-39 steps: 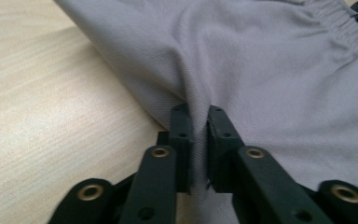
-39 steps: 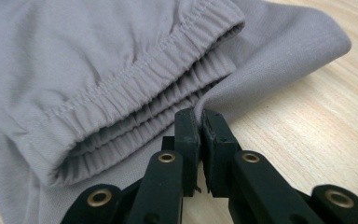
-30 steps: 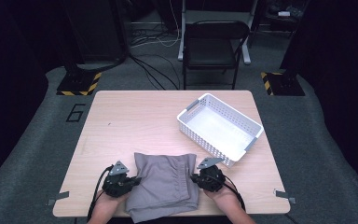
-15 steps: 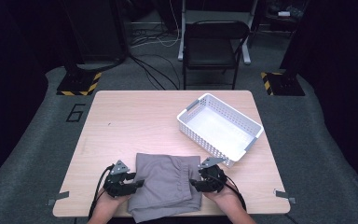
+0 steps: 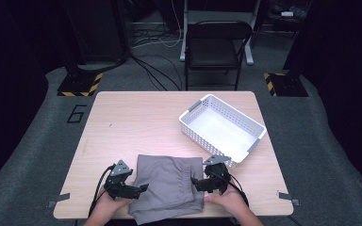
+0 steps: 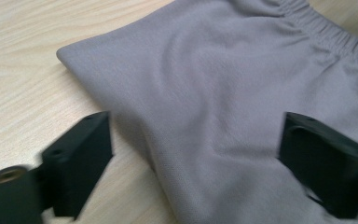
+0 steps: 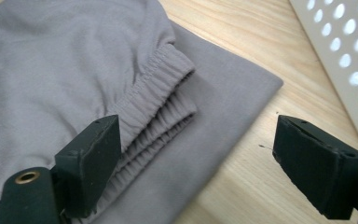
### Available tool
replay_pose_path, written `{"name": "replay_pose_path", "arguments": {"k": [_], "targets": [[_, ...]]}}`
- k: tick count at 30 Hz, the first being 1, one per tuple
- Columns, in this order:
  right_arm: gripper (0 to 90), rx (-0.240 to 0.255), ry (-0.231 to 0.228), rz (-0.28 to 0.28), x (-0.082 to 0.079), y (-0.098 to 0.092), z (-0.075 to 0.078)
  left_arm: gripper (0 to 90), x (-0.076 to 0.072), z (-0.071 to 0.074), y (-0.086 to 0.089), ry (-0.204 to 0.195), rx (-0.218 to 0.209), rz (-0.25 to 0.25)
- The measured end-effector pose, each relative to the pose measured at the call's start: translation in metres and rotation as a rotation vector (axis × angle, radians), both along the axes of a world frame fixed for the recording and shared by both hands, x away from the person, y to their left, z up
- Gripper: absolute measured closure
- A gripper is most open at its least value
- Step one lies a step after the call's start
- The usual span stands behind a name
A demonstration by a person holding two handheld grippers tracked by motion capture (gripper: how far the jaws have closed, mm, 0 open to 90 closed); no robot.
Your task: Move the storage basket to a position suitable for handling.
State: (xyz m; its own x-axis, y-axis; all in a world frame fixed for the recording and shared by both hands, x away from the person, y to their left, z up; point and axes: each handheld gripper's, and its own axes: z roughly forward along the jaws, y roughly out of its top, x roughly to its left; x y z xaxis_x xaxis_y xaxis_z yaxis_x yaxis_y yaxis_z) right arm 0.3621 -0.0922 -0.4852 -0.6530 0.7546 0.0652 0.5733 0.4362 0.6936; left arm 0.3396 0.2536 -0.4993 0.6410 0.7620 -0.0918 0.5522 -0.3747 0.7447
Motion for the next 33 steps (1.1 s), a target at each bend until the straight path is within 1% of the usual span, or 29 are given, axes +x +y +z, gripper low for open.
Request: {"name": "replay_pose_path", "arguments": {"k": [1,2,4,5,6,7,10,11,12,13,15,16,17,18,19,20,21,22,23,24,25,26,27,28,29,30,31,32,33], "targets": [[14.8,0.0,0.0,0.0,0.0,0.0,0.0,5.9,0.0,0.0,0.0,0.0,0.0,0.0],[15.0,0.0,0.009,-0.007,-0.001,0.0,0.001,5.9,0.0,0.002,0.0,-0.001,0.024,0.019],[15.3,-0.007,0.018,0.057,0.0,-0.003,0.003,6.3,0.0,0.003,0.001,-0.005,-0.006,0.027],[15.3,0.003,0.023,0.082,-0.001,-0.004,0.004,6.1,0.0,0.004,0.003,-0.003,0.0,0.017],[18.5,0.014,0.012,0.112,-0.002,-0.006,0.006,5.8,0.0,0.006,0.004,0.006,0.003,0.015],[23.9,0.01,0.004,0.099,-0.003,-0.005,0.008,5.9,0.0,0.006,0.005,-0.001,0.004,0.013],[25.0,0.033,-0.017,0.074,-0.006,-0.006,0.012,14.3,-0.001,0.008,0.008,-0.011,-0.004,-0.008],[25.0,0.033,-0.017,0.074,-0.006,-0.006,0.012,15.4,-0.001,0.008,0.008,-0.011,-0.004,-0.008],[25.6,0.036,-0.012,0.08,-0.006,-0.007,0.013,15.4,-0.001,0.009,0.008,-0.018,0.007,-0.01],[27.3,0.039,-0.022,0.078,-0.006,-0.008,0.015,20.4,-0.001,0.01,0.008,-0.022,0.006,-0.007],[27.2,0.039,-0.029,0.064,-0.005,-0.008,0.017,24.0,-0.001,0.012,0.011,-0.014,0.002,-0.006],[27.3,0.049,-0.04,0.057,-0.004,-0.011,0.022,26.6,-0.001,0.013,0.013,-0.007,-0.01,-0.012],[27.4,0.057,-0.054,0.045,-0.004,-0.014,0.026,29.6,-0.001,0.013,0.013,-0.007,-0.01,-0.012],[27.4,0.061,-0.071,0.042,-0.003,-0.016,0.03,31.5,-0.001,0.013,0.015,0.016,-0.029,-0.017],[27.4,0.061,-0.071,0.042,-0.003,-0.016,0.03,32.1,-0.001,0.013,0.015,0.016,-0.029,-0.017],[27.4,0.081,-0.094,0.015,-0.003,-0.023,0.039,32.4,-0.001,0.013,0.016,0.023,-0.024,-0.017],[27.4,0.081,-0.094,0.015,-0.003,-0.023,0.039,32.5,-0.001,0.013,0.016,0.023,-0.024,-0.017],[27.5,0.09,-0.125,-0.007,-0.001,-0.031,0.048,32.5,-0.001,0.012,0.015,0.017,-0.027,-0.003],[27.5,0.09,-0.125,-0.007,-0.001,-0.031,0.048,32.5,-0.001,0.012,0.015,0.017,-0.027,-0.003],[31.1,0.101,-0.137,-0.025,0.002,-0.039,0.057,32.4,-0.001,0.011,0.016,0.021,-0.026,-0.005],[31.1,0.101,-0.137,-0.025,0.002,-0.039,0.057,32.4,-0.001,0.011,0.016,0.021,-0.026,-0.005],[35.9,0.104,-0.145,-0.026,0.003,-0.044,0.06,32.4,-0.001,0.011,0.016,0.019,-0.023,-0.004],[35.1,0.095,-0.139,-0.027,0.007,-0.051,0.067,32.4,0.0,0.012,0.017,0.025,-0.022,-0.008],[35.9,0.085,-0.142,-0.036,0.009,-0.055,0.071,32.4,0.0,0.011,0.017,0.015,-0.03,0.005],[38.6,0.073,-0.138,-0.041,0.012,-0.059,0.073,32.4,-0.001,0.011,0.017,0.022,-0.033,0.007],[38.6,0.073,-0.138,-0.041,0.012,-0.059,0.073,32.4,-0.001,0.011,0.017,0.022,-0.033,0.007],[40.6,0.071,-0.141,-0.04,0.014,-0.063,0.075,32.4,0.0,0.012,0.018,0.035,-0.029,0.004],[40.7,0.077,-0.157,-0.061,0.015,-0.067,0.078,32.4,0.0,0.011,0.018,0.03,-0.033,0.005],[41.7,0.059,-0.172,-0.083,0.018,-0.072,0.08,32.4,0.0,0.01,0.019,0.026,-0.034,0.015]]}}
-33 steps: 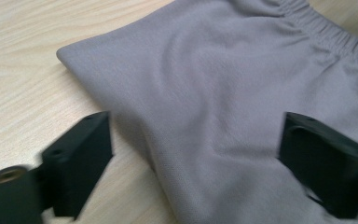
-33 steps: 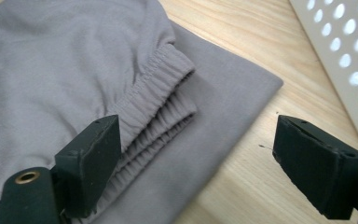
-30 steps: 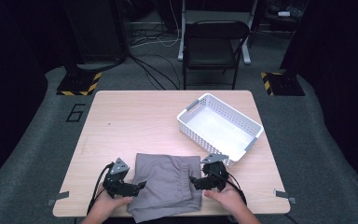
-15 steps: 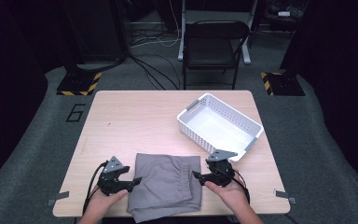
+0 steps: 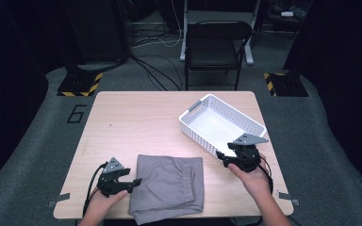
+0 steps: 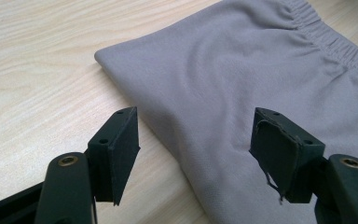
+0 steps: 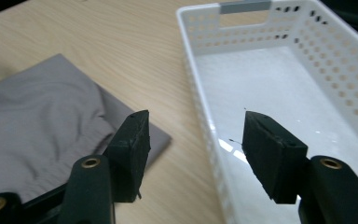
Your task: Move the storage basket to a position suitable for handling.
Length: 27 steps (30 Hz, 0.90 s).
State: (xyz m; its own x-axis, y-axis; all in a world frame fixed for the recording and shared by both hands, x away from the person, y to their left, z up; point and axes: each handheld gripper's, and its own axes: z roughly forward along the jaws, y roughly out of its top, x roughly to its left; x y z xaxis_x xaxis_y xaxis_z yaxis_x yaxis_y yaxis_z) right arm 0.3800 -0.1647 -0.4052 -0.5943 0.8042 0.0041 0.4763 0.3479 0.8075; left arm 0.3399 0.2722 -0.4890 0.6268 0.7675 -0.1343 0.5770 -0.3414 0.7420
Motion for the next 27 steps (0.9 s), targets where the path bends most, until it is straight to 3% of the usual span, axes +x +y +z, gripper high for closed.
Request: {"name": "replay_pose_path", "arguments": {"k": [6,11,16,23,25,27], "targets": [[44.5,-0.021,0.051,-0.036,0.012,-0.016,-0.007,32.4,0.0,0.0,0.001,0.004,0.005,0.001],[44.7,0.001,0.089,-0.083,0.023,-0.034,-0.013,31.9,0.001,-0.001,0.003,-0.009,0.003,0.017],[46.6,-0.009,0.08,-0.16,0.029,-0.054,-0.016,31.4,0.001,-0.001,0.006,0.005,0.018,0.005],[47.4,-0.019,0.126,-0.26,0.031,-0.077,-0.028,31.1,0.002,-0.003,0.007,0.004,0.012,0.025],[43.7,-0.009,0.149,-0.309,0.03,-0.08,-0.033,30.8,0.002,-0.004,0.007,0.011,0.013,0.031],[42.9,0.013,0.155,-0.313,0.03,-0.081,-0.034,30.8,0.003,-0.004,0.008,0.008,0.021,0.022]]}}
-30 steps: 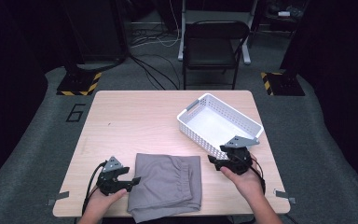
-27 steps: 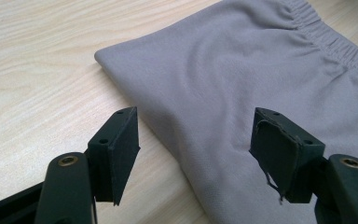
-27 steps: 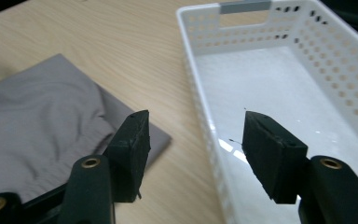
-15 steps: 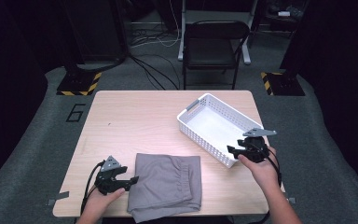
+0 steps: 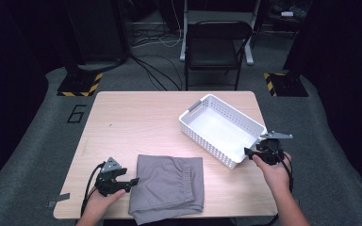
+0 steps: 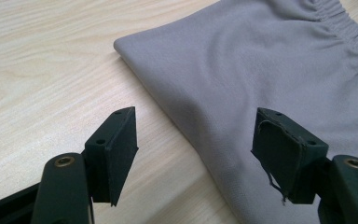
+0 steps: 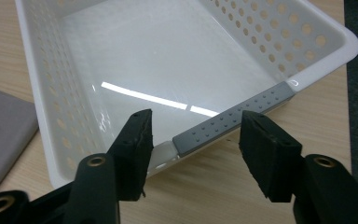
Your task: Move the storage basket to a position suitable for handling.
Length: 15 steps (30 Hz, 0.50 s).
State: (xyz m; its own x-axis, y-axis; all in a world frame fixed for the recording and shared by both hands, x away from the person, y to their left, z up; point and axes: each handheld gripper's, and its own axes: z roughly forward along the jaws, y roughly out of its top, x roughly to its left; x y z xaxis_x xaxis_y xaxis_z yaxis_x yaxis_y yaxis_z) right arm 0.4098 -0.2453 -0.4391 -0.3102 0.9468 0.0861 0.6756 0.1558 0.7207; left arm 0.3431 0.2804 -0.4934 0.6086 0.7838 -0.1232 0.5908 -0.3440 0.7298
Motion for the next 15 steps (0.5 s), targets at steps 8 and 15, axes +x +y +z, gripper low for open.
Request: {"name": "replay_pose_path", "arguments": {"k": [8,15], "targets": [[31.8,-0.012,0.027,-0.025,0.005,0.005,-0.004,30.1,0.001,-0.002,0.001,0.01,0.004,0.004],[20.1,0.005,0.072,-0.076,0.011,0.007,-0.011,30.2,0.001,-0.004,-0.001,0.011,0.0,0.014]]}}
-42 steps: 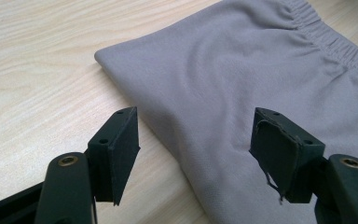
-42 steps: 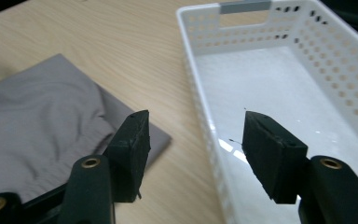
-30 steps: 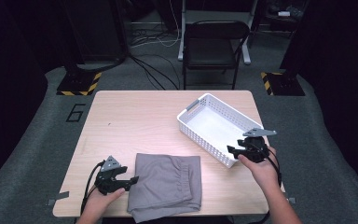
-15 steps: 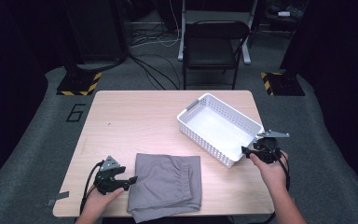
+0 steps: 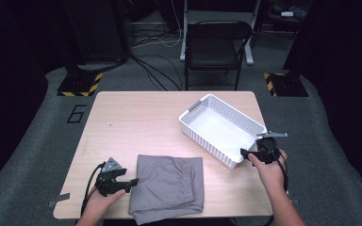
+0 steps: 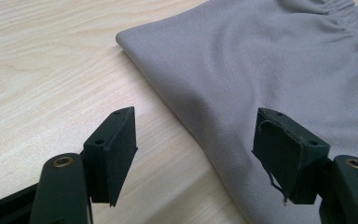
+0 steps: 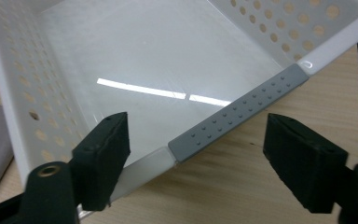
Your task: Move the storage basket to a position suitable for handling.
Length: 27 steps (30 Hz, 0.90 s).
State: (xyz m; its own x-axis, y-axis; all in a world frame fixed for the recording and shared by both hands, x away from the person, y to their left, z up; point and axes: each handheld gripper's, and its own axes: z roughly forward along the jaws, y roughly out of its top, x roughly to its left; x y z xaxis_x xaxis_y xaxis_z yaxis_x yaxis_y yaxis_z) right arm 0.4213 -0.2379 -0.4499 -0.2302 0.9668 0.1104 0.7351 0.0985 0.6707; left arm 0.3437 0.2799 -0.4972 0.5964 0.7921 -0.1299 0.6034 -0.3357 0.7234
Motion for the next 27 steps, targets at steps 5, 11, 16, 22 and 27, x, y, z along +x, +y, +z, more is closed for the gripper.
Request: {"name": "replay_pose_path", "arguments": {"k": [5,11,16,22,27], "targets": [[19.7,-0.006,0.02,0.005,0.005,0.004,-0.005,30.1,0.0,0.0,0.001,0.005,0.009,-0.011],[18.7,-0.026,0.059,-0.008,0.011,0.012,-0.009,29.1,0.001,-0.001,0.002,-0.015,0.023,-0.002],[19.6,-0.028,0.062,-0.005,0.016,0.016,-0.009,18.4,0.004,-0.004,0.003,0.002,0.003,0.004],[21.2,-0.05,0.063,0.012,0.025,0.024,-0.006,18.0,0.005,-0.006,0.002,0.026,0.002,-0.004],[23.1,-0.062,0.069,0.03,0.033,0.031,-0.005,21.4,0.004,-0.005,0.003,0.01,0.003,-0.004]]}}
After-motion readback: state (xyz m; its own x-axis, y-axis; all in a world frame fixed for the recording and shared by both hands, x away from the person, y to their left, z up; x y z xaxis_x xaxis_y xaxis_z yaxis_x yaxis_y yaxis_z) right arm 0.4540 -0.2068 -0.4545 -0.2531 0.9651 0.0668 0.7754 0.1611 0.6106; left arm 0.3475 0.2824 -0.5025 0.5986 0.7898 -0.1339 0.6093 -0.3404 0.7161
